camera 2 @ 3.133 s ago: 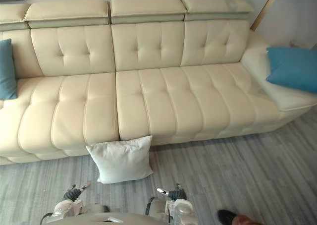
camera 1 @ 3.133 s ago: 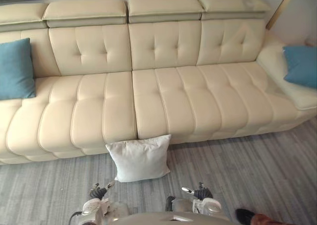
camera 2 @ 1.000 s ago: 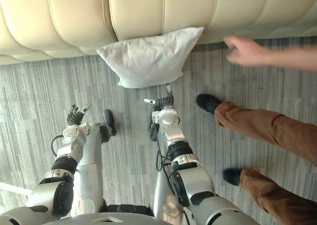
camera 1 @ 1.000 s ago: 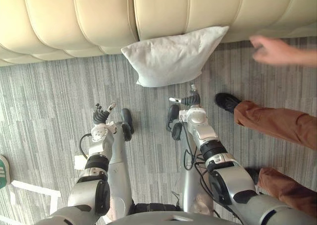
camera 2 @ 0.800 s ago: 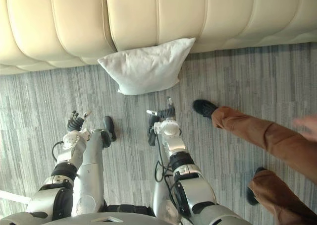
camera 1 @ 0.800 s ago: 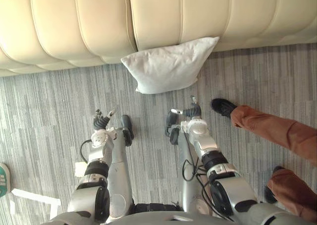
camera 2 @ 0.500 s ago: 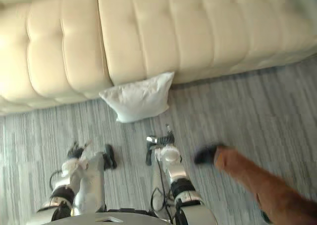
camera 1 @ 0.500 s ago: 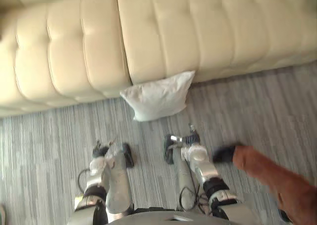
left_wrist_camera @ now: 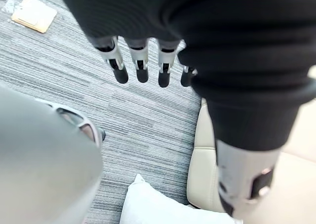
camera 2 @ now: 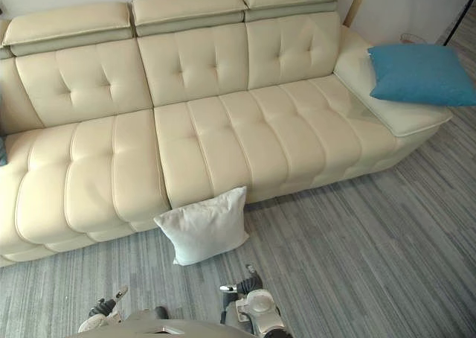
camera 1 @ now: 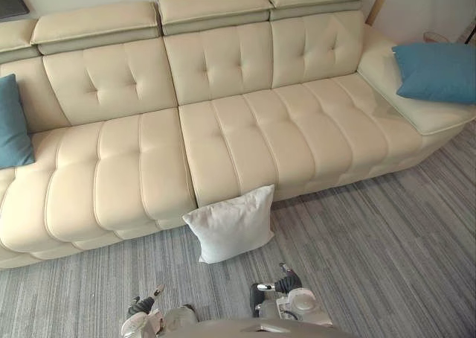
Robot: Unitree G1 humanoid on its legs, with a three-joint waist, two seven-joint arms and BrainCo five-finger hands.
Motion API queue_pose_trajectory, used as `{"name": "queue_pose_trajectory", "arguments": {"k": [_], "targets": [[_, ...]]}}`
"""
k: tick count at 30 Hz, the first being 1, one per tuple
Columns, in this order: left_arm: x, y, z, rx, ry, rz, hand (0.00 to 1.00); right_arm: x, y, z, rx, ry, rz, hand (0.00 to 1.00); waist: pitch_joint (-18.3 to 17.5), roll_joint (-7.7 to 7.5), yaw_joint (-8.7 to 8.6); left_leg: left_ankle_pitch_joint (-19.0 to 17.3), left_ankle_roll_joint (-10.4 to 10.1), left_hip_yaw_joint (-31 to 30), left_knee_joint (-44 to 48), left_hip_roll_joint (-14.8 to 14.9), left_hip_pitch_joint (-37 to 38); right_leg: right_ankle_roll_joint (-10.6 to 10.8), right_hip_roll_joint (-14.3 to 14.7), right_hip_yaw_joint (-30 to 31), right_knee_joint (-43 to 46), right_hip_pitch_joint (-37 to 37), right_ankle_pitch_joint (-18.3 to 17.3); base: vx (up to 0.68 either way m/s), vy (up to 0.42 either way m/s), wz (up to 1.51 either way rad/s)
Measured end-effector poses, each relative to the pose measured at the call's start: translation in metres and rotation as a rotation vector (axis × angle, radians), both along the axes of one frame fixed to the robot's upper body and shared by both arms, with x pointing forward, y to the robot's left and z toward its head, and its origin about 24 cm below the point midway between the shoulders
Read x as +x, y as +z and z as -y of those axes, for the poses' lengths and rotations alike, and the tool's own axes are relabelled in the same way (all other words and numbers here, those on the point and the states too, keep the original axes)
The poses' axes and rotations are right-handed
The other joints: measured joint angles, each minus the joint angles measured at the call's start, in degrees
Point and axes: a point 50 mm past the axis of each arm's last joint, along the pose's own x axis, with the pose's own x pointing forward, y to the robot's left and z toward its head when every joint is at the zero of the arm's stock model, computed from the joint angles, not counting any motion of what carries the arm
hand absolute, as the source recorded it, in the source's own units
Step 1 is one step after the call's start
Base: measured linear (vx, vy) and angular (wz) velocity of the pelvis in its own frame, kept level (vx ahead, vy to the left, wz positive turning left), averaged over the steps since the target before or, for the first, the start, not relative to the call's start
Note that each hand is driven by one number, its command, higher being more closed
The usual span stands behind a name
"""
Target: Pick up cushions and gather them together orderly.
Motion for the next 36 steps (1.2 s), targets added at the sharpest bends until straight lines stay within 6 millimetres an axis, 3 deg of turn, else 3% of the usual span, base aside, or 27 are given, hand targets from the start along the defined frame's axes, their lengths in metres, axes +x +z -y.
{"name": "queue_pose_trajectory", "arguments": {"k": [12,16,18,19,20,21,23,24,25,26,27,28,29,31,36], "targets": [[-0.005,0.001,-0.02,0.043,-0.1,-0.056,0.0,0.0,-0.005,0.016,-0.03,0.009,-0.065,0.0,0.57,-2.43,-0.25,-0.98,0.4,2.51,-1.71,-2.81,3.25,0.96,-0.69,6.03,-3.75,1.66,3.11,-0.03,0.054,-0.21],[0.008,0.005,-0.024,0.063,-0.134,-0.029,0.0,0.01,0.0,0.02,-0.04,0.011,-0.032,0.0,3.3,-3.38,-0.42,-3.02,1.05,4.4,1.98,-2.77,1.01,1.44,-0.56,9.02,-0.09,-1.85,3.0,-0.15,0.036,-0.38],[0.019,0.007,-0.023,0.067,-0.151,-0.004,0.0,0.011,0.0,0.02,-0.034,-0.004,-0.031,0.0,3.77,-3.95,-0.8,-2.66,2.45,4.37,3.42,-2.5,-0.66,1.64,-1.35,8.69,-1.57,-2.6,3.89,-0.1,0.007,0.05],[0.022,0.007,-0.02,0.062,-0.152,0.005,0.0,0.011,0.001,0.021,-0.03,-0.016,-0.03,0.0,4.39,-2.76,-0.92,-1.86,3.34,4.96,3.28,-1.64,-1.7,1.29,-2.15,7.07,-1.32,-2.71,3.3,-0.05,0.037,0.11],[0.025,0.008,-0.02,0.062,-0.153,0.012,0.0,0.014,0.002,0.022,-0.027,-0.024,-0.021,0.0,4.52,-2.56,-0.86,-1.56,3.33,4.8,3.33,-1.22,-1.98,-0.28,-2.15,5.05,3.88,-4.54,1.04,-0.04,0.047,0.22],[0.025,0.008,-0.02,0.062,-0.151,0.014,0.0,0.017,0.003,0.022,-0.027,-0.025,-0.015,0.0,4.56,-2.32,-0.88,-0.92,3.06,4.04,3.11,-0.44,-1.95,-1.71,-2.75,0.91,15.66,-6.76,-4.77,0.02,0.029,0.27],[0.02,0.007,-0.021,0.06,-0.145,0.004,0.0,0.008,-0.001,0.022,-0.026,-0.03,-0.04,0.0,4.33,-2.72,-0.06,0.41,2.05,3.5,1.95,-0.14,-0.49,-1.25,-6.56,-5.5,22.69,-4.14,-11.02,0.07,-0.109,0.22],[0.017,0.007,-0.023,0.066,-0.15,-0.006,0.0,0.008,-0.001,0.022,-0.025,-0.028,-0.04,0.0,4.04,-3.19,0.32,0.79,1.42,3.9,2.05,-0.17,-0.42,-0.29,-9.18,-8.0,21.91,-2.42,-12.9,0.05,-0.24,-0.1],[0.015,0.007,-0.026,0.072,-0.149,-0.01,0.0,0.009,-0.001,0.021,-0.024,-0.025,-0.036,0.0,3.78,-3.65,0.61,1.13,0.91,4.22,2.22,-0.34,-0.65,0.87,-9.82,-8.87,19.87,-2.19,-13.59,0.01,-0.281,-0.37],[0.013,0.006,-0.026,0.063,-0.139,-0.021,0.0,0.014,0.002,0.024,-0.037,-0.015,-0.023,0.0,3.44,-3.18,0.63,2.08,0.04,4.24,1.59,0.08,-1.62,1.62,-8.39,-9.86,16.72,-2.12,-13.46,-0.02,-0.276,-0.38],[0.01,0.003,-0.018,0.038,-0.143,-0.033,0.0,0.016,0.003,0.028,-0.051,-0.006,-0.02,0.0,3.34,-0.86,0.19,3.86,-0.24,4.21,0.09,1.54,-2.59,0.88,-5.97,-9.76,13.28,-1.73,-11.0,-0.04,-0.21,-0.32],[0.008,0.002,-0.014,0.027,-0.142,-0.038,0.0,0.017,0.004,0.033,-0.065,-0.005,-0.021,0.0,3.65,-0.48,0.17,4.83,-0.6,4.23,-0.76,2.14,-2.69,0.58,-4.84,-9.58,11.39,-1.46,-9.7,-0.03,-0.183,-0.3],[0.009,0.001,-0.012,0.023,-0.157,-0.039,0.0,0.016,0.004,0.036,-0.078,0.003,-0.027,0.0,3.43,0.87,0.21,6.25,-1.21,4.27,-1.83,3.36,-2.36,-0.17,-3.05,-9.3,8.47,-0.65,-7.9,-0.02,-0.136,-0.35],[0.011,0.002,-0.013,0.027,-0.165,-0.035,0.0,0.011,0.002,0.037,-0.076,-0.003,-0.043,0.0,3.57,0.7,0.03,7.18,-1.78,4.32,-1.9,5.27,-1.36,-1.4,-0.43,-7.89,5.22,0.76,-5.68,-0.07,-0.159,-0.48],[0.014,0.003,-0.013,0.027,-0.164,-0.025,0.0,0.004,0.001,0.042,-0.073,-0.04,-0.053,0.0,4.31,0.3,-0.05,7.03,-1.8,2.51,0.3,5.73,-0.76,-1.62,0.68,-3.31,4.16,0.27,-4.6,-0.12,-0.035,-0.43]]}}
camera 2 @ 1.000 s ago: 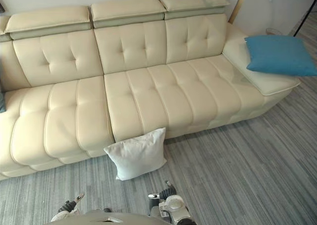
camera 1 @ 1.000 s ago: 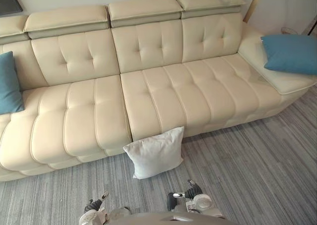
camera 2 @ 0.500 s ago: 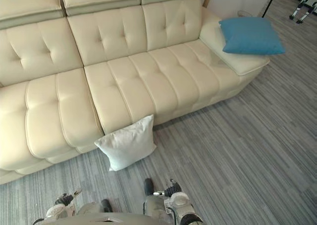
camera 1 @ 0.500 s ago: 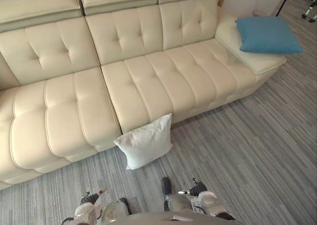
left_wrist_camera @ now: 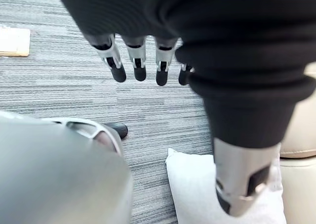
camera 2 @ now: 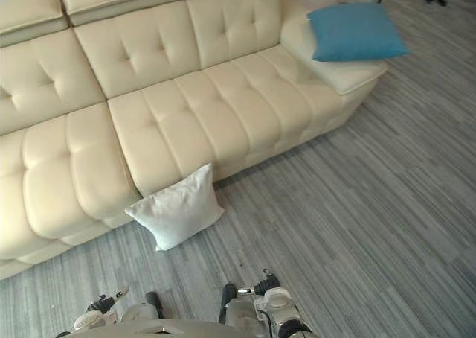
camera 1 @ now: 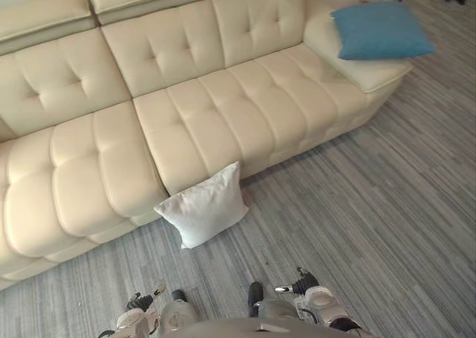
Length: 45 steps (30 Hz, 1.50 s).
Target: Pick up cushions and gather them together orderly.
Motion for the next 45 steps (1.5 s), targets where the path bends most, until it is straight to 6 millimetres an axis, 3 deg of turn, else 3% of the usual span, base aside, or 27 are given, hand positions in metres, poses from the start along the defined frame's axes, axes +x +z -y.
{"name": "queue_pose_trajectory", "arguments": {"k": [1,3,5,6,7,10,15,19,24,25,26,28,30,31,32,33,35,38,40,43,45], "targets": [[0.001,0.0,0.001,-0.002,0.0,0.002,0.0,0.0,0.0,0.001,0.002,-0.01,0.0,0.0,0.14,-0.23,0.1,-0.35,0.09,-0.98,0.05,-0.21,-0.11,-0.01,0.04,0.61,-0.05,-0.34,0.1,-0.15,0.056,-0.47],[0.008,0.001,0.007,-0.018,-0.003,0.02,0.0,-0.003,0.0,0.005,0.015,-0.07,0.003,0.0,0.53,0.72,0.31,-5.23,-1.11,-4.51,-0.14,-1.62,0.26,0.23,1.01,3.2,0.0,-1.87,0.36,-0.16,0.118,-0.64],[0.005,0.0,0.012,-0.029,0.001,0.021,0.0,-0.002,0.003,0.005,0.036,-0.112,0.042,0.0,0.63,1.46,1.16,-7.28,0.22,-5.02,-0.13,-2.17,-0.62,0.43,0.99,4.27,-0.1,-2.01,0.73,-0.11,0.086,-0.59],[0.009,0.002,0.009,-0.019,0.009,0.045,0.0,-0.003,0.004,0.001,0.061,-0.147,0.062,0.0,0.93,0.11,1.06,-7.55,0.41,-4.52,0.87,-3.68,-0.86,0.27,-0.03,3.97,5.68,-3.4,-1.72,-0.03,0.062,-0.34],[0.013,0.003,0.01,-0.019,0.01,0.061,0.0,-0.003,0.004,0.001,0.071,-0.167,0.07,0.0,1.17,-0.29,1.04,-7.84,0.47,-4.91,1.75,-4.02,-0.77,0.47,-0.26,4.23,5.48,-3.28,-2.14,0.0,0.06,-0.21],[0.018,0.004,0.02,-0.039,0.016,0.096,0.0,-0.008,0.002,-0.004,0.097,-0.198,0.069,0.0,0.99,0.27,1.38,-9.12,0.78,-7.39,3.27,-4.96,-2.11,0.49,0.43,6.22,3.15,-3.82,-2.16,-0.01,0.107,-0.36],[0.021,0.005,0.021,-0.045,0.01,0.118,0.0,-0.009,0.003,-0.012,0.118,-0.226,0.087,0.0,0.58,-1.1,1.45,-12.46,1.06,-5.63,6.0,-4.9,-2.17,1.11,0.57,8.24,3.93,-5.06,-1.9,0.08,0.07,-0.34],[0.021,0.007,0.019,-0.033,-0.003,0.128,0.0,-0.008,0.003,-0.018,0.13,-0.22,0.093,0.0,-0.16,-1.89,1.56,-16.35,1.71,-3.14,10.67,-4.23,-1.87,3.34,0.63,8.71,14.24,-9.39,-3.96,0.2,0.076,-0.41],[0.023,0.008,0.021,-0.03,-0.039,0.131,0.0,-0.001,0.008,-0.02,0.132,-0.205,0.133,0.0,0.25,-1.61,0.43,-19.17,2.78,-5.35,10.48,-4.27,3.21,2.85,-2.09,2.24,31.32,-14.04,-3.95,0.17,0.044,0.03],[0.026,0.009,0.02,-0.025,-0.039,0.137,0.0,0.0,0.008,-0.02,0.131,-0.203,0.136,0.0,0.54,-1.81,0.22,-19.52,2.8,-5.63,9.44,-4.56,4.98,2.47,-3.18,0.66,33.05,-14.99,-7.57,0.15,-0.024,0.28],[0.026,0.009,0.019,-0.023,-0.04,0.136,0.0,0.0,0.009,-0.02,0.133,-0.199,0.143,0.0,0.63,-1.91,0.19,-19.62,2.79,-6.42,8.52,-4.53,6.08,2.12,-3.59,-0.63,31.15,-15.4,-9.21,0.22,-0.09,0.37],[0.027,0.009,0.02,-0.024,-0.041,0.139,0.0,0.003,0.01,-0.019,0.132,-0.2,0.15,0.0,0.67,-1.83,-0.01,-19.53,2.6,-7.71,7.11,-4.51,6.55,1.8,-3.51,-0.45,25.74,-17.7,-9.03,0.18,-0.102,0.38],[0.026,0.009,0.02,-0.025,-0.04,0.137,0.0,0.005,0.011,-0.019,0.133,-0.199,0.155,0.0,0.77,-1.77,-0.22,-19.82,1.44,-9.3,6.49,-4.56,6.91,1.87,-3.32,0.15,17.0,-18.5,-5.44,0.24,-0.187,0.42],[0.026,0.009,0.019,-0.022,-0.038,0.137,0.0,0.004,0.01,-0.02,0.136,-0.202,0.152,0.0,0.87,-2.02,-0.21,-20.23,0.53,-10.52,6.1,-4.98,7.58,2.11,-3.14,1.37,12.8,-17.54,-0.89,0.3,-0.24,0.49],[0.026,0.007,0.024,-0.04,-0.03,0.129,0.0,0.007,0.012,-0.015,0.125,-0.206,0.164,0.0,1.7,-0.58,-0.09,-20.68,-0.25,-12.82,5.23,-4.27,8.55,1.45,-2.59,0.46,14.22,-16.32,0.53,0.25,-0.215,0.56],[0.029,0.008,0.03,-0.056,-0.023,0.144,0.0,0.009,0.014,-0.009,0.112,-0.219,0.172,0.0,1.72,0.35,0.29,-19.45,0.57,-14.93,4.55,-4.71,8.56,1.06,-2.95,0.13,17.82,-17.48,-2.65,0.28,-0.265,0.43],[0.03,0.007,0.036,-0.072,-0.012,0.151,0.0,0.013,0.016,-0.008,0.115,-0.226,0.186,0.0,1.68,0.61,0.14,-18.21,-0.27,-17.26,3.67,-5.04,9.31,0.3,-3.97,-0.66,24.19,-19.33,-7.14,0.24,-0.232,0.4],[0.032,0.008,0.041,-0.084,-0.006,0.159,0.0,0.011,0.015,-0.007,0.111,-0.229,0.178,0.0,0.89,1.42,-0.37,-17.07,-1.57,-20.51,5.72,-2.36,8.49,-1.14,-4.4,-5.32,27.08,-17.7,-11.77,0.28,-0.227,0.53],[0.039,0.01,0.043,-0.09,0.006,0.186,0.0,0.01,0.014,-0.007,0.111,-0.231,0.173,0.0,0.9,1.4,-0.67,-15.88,-2.7,-22.04,11.64,-0.45,5.31,-2.09,-4.45,-8.54,26.0,-15.02,-12.87,0.24,-0.162,0.76],[0.045,0.013,0.046,-0.098,0.013,0.21,0.0,0.004,0.011,-0.009,0.11,-0.234,0.156,0.0,0.83,1.26,-0.59,-10.36,-2.54,-21.53,23.21,1.66,-0.4,-2.47,-4.47,-11.7,22.09,-9.69,-13.04,0.19,-0.099,0.53],[0.047,0.014,0.046,-0.099,0.012,0.22,0.0,0.004,0.011,-0.01,0.11,-0.23,0.152,0.0,0.9,0.88,-0.17,-10.68,-2.26,-19.64,28.32,2.79,-3.0,-2.84,-4.87,-12.47,19.53,-7.2,-12.74,0.15,-0.018,0.3]]}}
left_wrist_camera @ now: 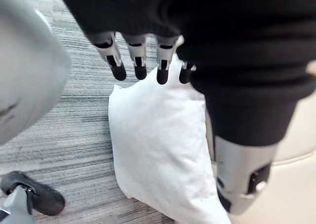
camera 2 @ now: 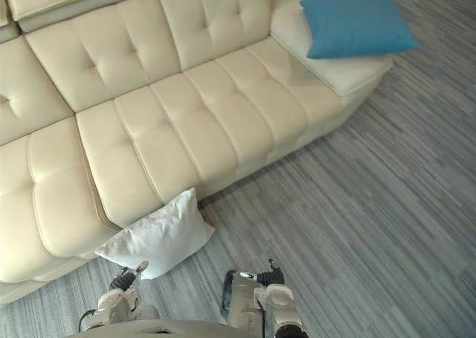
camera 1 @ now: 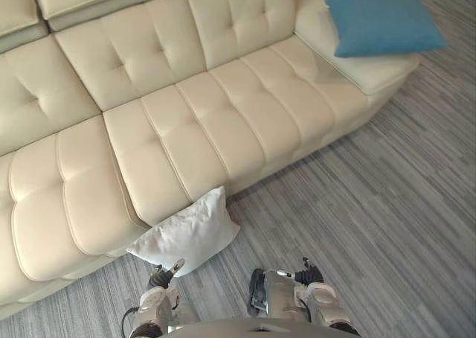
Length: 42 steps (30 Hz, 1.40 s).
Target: Pick up cushions and gather them together orderly.
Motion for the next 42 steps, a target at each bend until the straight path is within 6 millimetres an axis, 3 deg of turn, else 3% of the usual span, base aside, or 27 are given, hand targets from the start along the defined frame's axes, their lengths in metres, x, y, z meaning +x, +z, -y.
{"name": "queue_pose_trajectory", "arguments": {"k": [2,4,5,6,7,9,11,17,25,31,38,42], "targets": [[0.003,0.002,-0.001,0.002,0.004,0.013,0.0,-0.003,-0.002,0.0,0.007,-0.015,-0.009,0.0,0.12,-0.2,0.0,-3.71,-0.09,5.01,0.39,0.64,-3.68,-0.01,-1.41,-2.41,-1.59,2.81,0.16,0.12,0.075,0.53],[0.005,0.003,-0.001,0.007,-0.002,0.024,0.0,-0.004,-0.002,0.003,0.013,-0.054,-0.006,0.0,0.09,-0.26,0.18,-4.43,0.93,10.6,-4.92,0.54,-6.19,0.83,-3.04,-4.04,-1.87,4.31,0.65,0.11,0.212,0.72],[0.006,0.003,0.0,0.009,-0.018,0.023,0.0,-0.006,-0.001,0.005,0.018,-0.08,-0.003,0.0,-0.29,0.37,0.25,-1.33,2.41,14.35,-10.76,0.24,-7.47,1.83,-3.41,-5.04,-1.86,4.73,1.0,0.09,0.233,0.7],[0.007,0.003,0.0,0.013,-0.028,0.025,0.0,-0.006,-0.002,0.005,0.021,-0.088,-0.005,0.0,-0.73,-0.34,0.56,-0.84,2.34,14.97,-11.62,-0.67,-6.84,2.79,-3.77,-4.79,-2.05,4.72,1.12,0.07,0.181,0.57],[0.006,0.004,-0.008,0.039,-0.04,0.021,0.0,-0.006,-0.003,-0.005,0.051,-0.092,-0.001,0.0,-1.4,-2.17,1.21,0.54,3.51,15.12,-14.49,-2.91,-6.56,4.1,-4.22,-3.39,-4.93,4.85,2.22,0.06,0.166,0.34],[0.001,0.003,-0.018,0.065,-0.039,0.001,0.0,-0.006,-0.004,-0.018,0.088,-0.094,0.0,0.0,-1.66,-3.07,1.74,1.21,3.86,14.73,-16.19,-4.26,-6.31,4.69,-4.12,-2.13,-8.94,6.36,4.07,0.06,0.168,0.22],[-0.007,0.0,-0.022,0.075,-0.04,-0.021,0.0,-0.01,-0.006,-0.025,0.108,-0.097,-0.013,0.0,-1.58,-2.97,1.71,1.48,4.29,14.3,-17.21,-5.3,-4.56,4.94,-4.39,-1.99,-11.45,9.13,5.25,0.03,0.119,0.15],[-0.013,-0.003,-0.023,0.072,-0.035,-0.044,0.0,-0.009,-0.006,-0.027,0.097,-0.068,-0.012,0.0,-1.61,-2.88,1.93,3.82,4.2,14.82,-21.92,-6.52,-3.07,5.56,-4.65,-1.63,-12.51,8.76,6.26,-0.04,-0.014,-0.02],[-0.015,-0.003,-0.025,0.085,-0.046,-0.057,0.0,-0.009,-0.006,-0.026,0.073,-0.02,-0.017,0.0,-1.58,-3.03,1.98,6.47,4.13,12.67,-25.64,-7.53,-2.76,5.45,-4.26,-1.67,-11.69,8.18,6.31,-0.1,-0.035,0.07],[-0.013,-0.003,-0.024,0.092,-0.07,-0.053,0.0,-0.009,-0.006,-0.027,0.054,0.019,-0.021,0.0,-1.83,-3.08,2.13,9.82,4.27,8.98,-28.56,-8.97,-4.52,5.96,-3.59,-0.79,-10.96,6.6,4.34,-0.06,-0.032,0.31],[-0.009,-0.002,-0.021,0.106,-0.125,-0.048,0.0,-0.008,-0.006,-0.03,0.044,0.052,-0.023,0.0,-1.81,-3.15,3.23,10.62,4.26,6.94,-28.79,-9.75,-5.62,5.48,-3.6,-0.32,-9.27,6.59,4.66,0.02,-0.008,0.21],[0.007,0.005,-0.023,0.127,-0.13,-0.001,0.0,0.016,0.004,-0.035,-0.011,0.171,0.03,0.0,-0.12,-2.99,3.6,7.49,4.84,4.89,-18.84,-8.08,-13.56,5.06,-2.44,5.54,-2.82,0.41,4.42,-0.09,0.051,0.13]]}}
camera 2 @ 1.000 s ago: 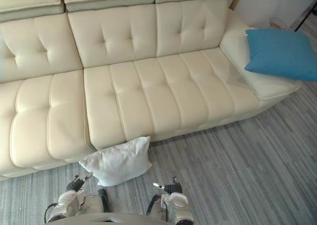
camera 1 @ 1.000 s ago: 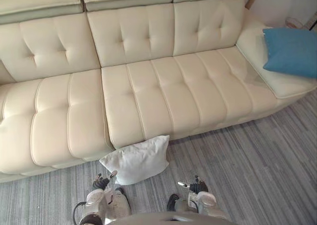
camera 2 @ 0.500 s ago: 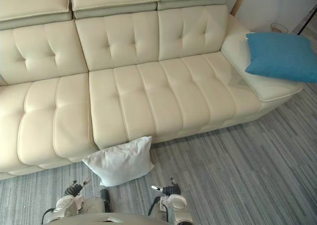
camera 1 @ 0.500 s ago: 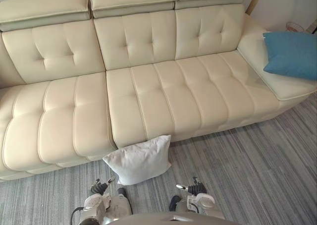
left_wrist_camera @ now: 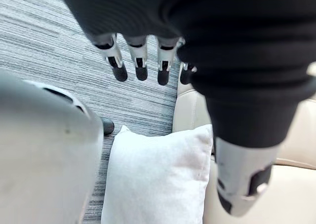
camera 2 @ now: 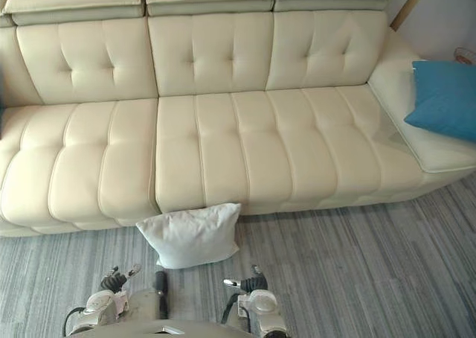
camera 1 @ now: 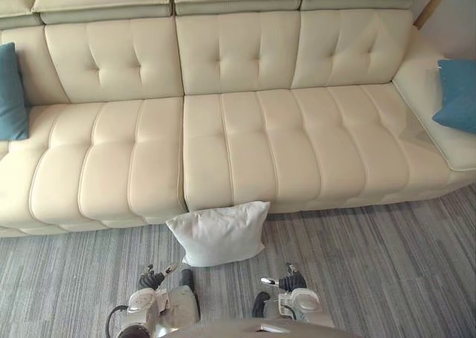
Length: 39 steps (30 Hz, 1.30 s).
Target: Pick up cushions and gather them together orderly.
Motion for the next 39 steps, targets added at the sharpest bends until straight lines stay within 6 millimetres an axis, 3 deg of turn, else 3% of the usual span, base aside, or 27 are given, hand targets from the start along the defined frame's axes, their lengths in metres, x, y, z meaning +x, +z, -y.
{"name": "queue_pose_trajectory", "arguments": {"k": [4,8,10,12,16,19,22,23,30,36,38,39], "targets": [[0.026,0.013,-0.002,0.01,0.013,0.087,0.0,0.032,0.017,-0.006,-0.02,0.065,0.097,0.0,3.13,-0.37,-0.08,-1.18,0.27,-1.91,5.47,0.01,-7.09,0.43,0.15,2.4,3.94,-5.67,-3.48,-0.21,-0.002,0.15],[0.056,0.031,-0.002,0.01,0.035,0.195,0.0,0.067,0.045,-0.009,-0.053,0.087,0.241,0.0,7.7,0.44,-0.16,0.72,-0.29,-3.48,5.84,-0.02,-11.65,-0.1,0.72,3.14,8.66,-11.36,-4.63,-0.21,-0.056,0.17],[0.082,0.051,-0.005,0.011,0.064,0.298,0.0,0.093,0.071,0.002,-0.097,0.065,0.355,0.0,9.86,0.78,-0.53,2.68,-0.31,-3.93,5.87,0.06,-17.29,-0.6,0.9,3.49,12.51,-18.55,-4.8,-0.24,-0.097,0.11],[0.095,0.061,-0.007,0.016,0.075,0.343,0.0,0.105,0.083,0.009,-0.111,0.03,0.404,0.0,10.88,0.95,-0.55,3.23,-0.33,-3.94,5.67,0.22,-19.79,-0.72,1.11,3.68,13.66,-21.63,-4.77,-0.15,-0.081,0.09],[0.145,0.111,-0.02,0.0,0.175,0.552,0.0,0.151,0.135,0.02,-0.068,-0.129,0.578,0.0,15.6,1.25,-1.66,4.98,-0.13,-3.75,7.53,1.72,-28.74,-2.07,2.74,5.23,18.03,-32.0,-4.06,-0.14,-0.094,-0.03],[0.161,0.13,-0.026,-0.031,0.253,0.624,0.0,0.169,0.159,0.024,-0.038,-0.183,0.654,0.0,16.66,1.31,-1.99,5.98,0.11,-3.8,10.5,2.18,-33.75,-2.66,2.9,5.93,21.45,-37.44,-4.46,-0.05,-0.031,-0.1],[0.185,0.165,-0.032,-0.057,0.305,0.733,0.0,0.193,0.203,0.027,-0.009,-0.238,0.774,0.0,19.69,1.37,-2.39,6.24,0.54,-4.14,15.23,2.43,-40.51,-2.93,2.87,6.46,26.24,-44.31,-4.66,-0.04,-0.04,0.03],[0.194,0.181,-0.035,-0.056,0.312,0.784,0.0,0.205,0.228,0.026,0.006,-0.241,0.84,0.0,20.38,1.26,-2.72,6.26,0.51,-4.4,17.32,2.74,-44.19,-3.1,2.89,6.45,28.2,-47.79,-4.83,-0.04,-0.028,0.03],[0.221,0.24,-0.037,-0.053,0.304,0.956,0.0,0.23,0.316,0.013,0.032,-0.231,1.063,0.0,20.96,1.27,-2.85,5.95,0.58,-5.6,21.53,2.79,-54.12,-2.77,2.47,6.44,34.17,-57.83,-6.13,-0.07,-0.024,0.07],[0.233,0.287,-0.034,-0.028,0.277,1.092,0.0,0.238,0.352,0.003,0.074,-0.235,1.134,0.0,21.09,1.25,-2.9,7.19,0.69,-5.08,19.31,2.82,-57.64,-2.72,2.21,6.3,34.76,-62.17,-5.94,-0.07,-0.037,0.14],[0.235,0.295,-0.033,-0.018,0.273,1.107,0.0,0.238,0.361,-0.003,0.079,-0.224,1.157,0.0,21.09,1.25,-2.86,8.19,0.76,-5.34,19.32,2.91,-58.28,-2.78,2.28,6.04,34.86,-62.72,-5.95,-0.02,-0.039,0.03],[0.237,0.3,-0.031,-0.012,0.271,1.117,0.0,0.238,0.369,-0.008,0.077,-0.208,1.178,1.0,21.09,1.25,-2.98,8.42,0.84,-5.34,19.39,2.92,-58.81,-2.8,2.28,6.08,34.91,-63.18,-5.99,0.0,0.0,0.0]]}}
